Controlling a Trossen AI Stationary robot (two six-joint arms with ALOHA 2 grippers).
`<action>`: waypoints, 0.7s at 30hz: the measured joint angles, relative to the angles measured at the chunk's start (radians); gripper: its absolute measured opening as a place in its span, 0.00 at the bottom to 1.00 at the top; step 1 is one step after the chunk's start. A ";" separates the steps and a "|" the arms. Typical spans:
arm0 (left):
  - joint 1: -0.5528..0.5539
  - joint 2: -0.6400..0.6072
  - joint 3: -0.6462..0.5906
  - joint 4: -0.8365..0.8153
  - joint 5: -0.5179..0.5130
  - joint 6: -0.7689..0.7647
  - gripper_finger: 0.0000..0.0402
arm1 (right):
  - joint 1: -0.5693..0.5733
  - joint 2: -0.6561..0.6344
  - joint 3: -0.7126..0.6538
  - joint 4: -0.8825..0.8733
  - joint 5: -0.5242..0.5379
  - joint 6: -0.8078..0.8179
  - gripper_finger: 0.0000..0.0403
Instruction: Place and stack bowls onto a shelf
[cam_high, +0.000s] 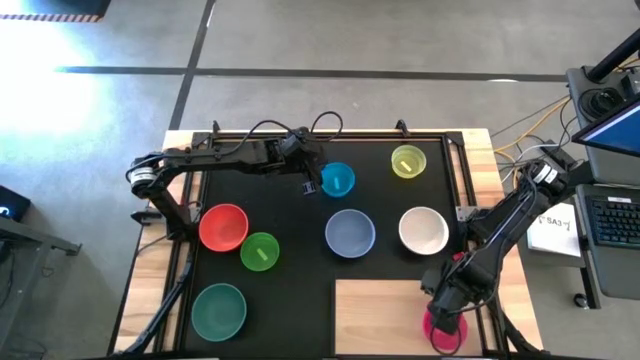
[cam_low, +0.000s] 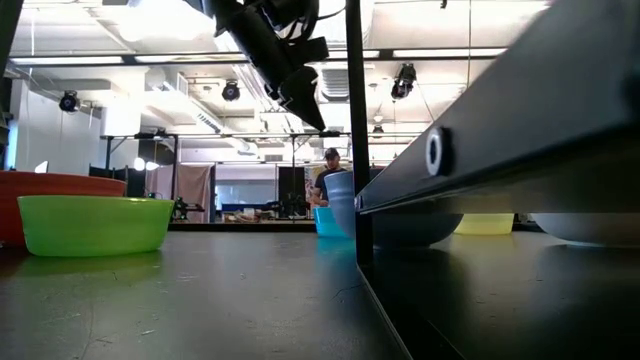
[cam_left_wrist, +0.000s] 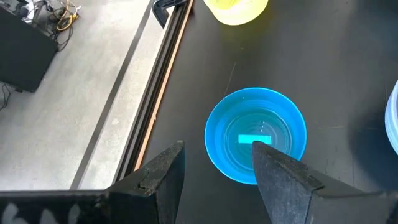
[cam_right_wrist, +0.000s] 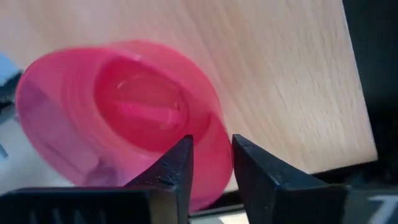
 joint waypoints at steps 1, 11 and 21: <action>0.000 0.000 0.000 0.000 0.000 0.000 0.42 | 0.000 0.000 0.014 -0.017 -0.008 -0.006 0.26; 0.000 0.000 0.000 0.002 0.000 -0.019 0.42 | -0.042 -0.002 0.204 -0.249 0.289 -0.050 0.26; 0.000 0.000 0.000 -0.011 0.000 -0.019 0.42 | -0.341 -0.013 0.295 -0.598 0.552 -0.241 0.24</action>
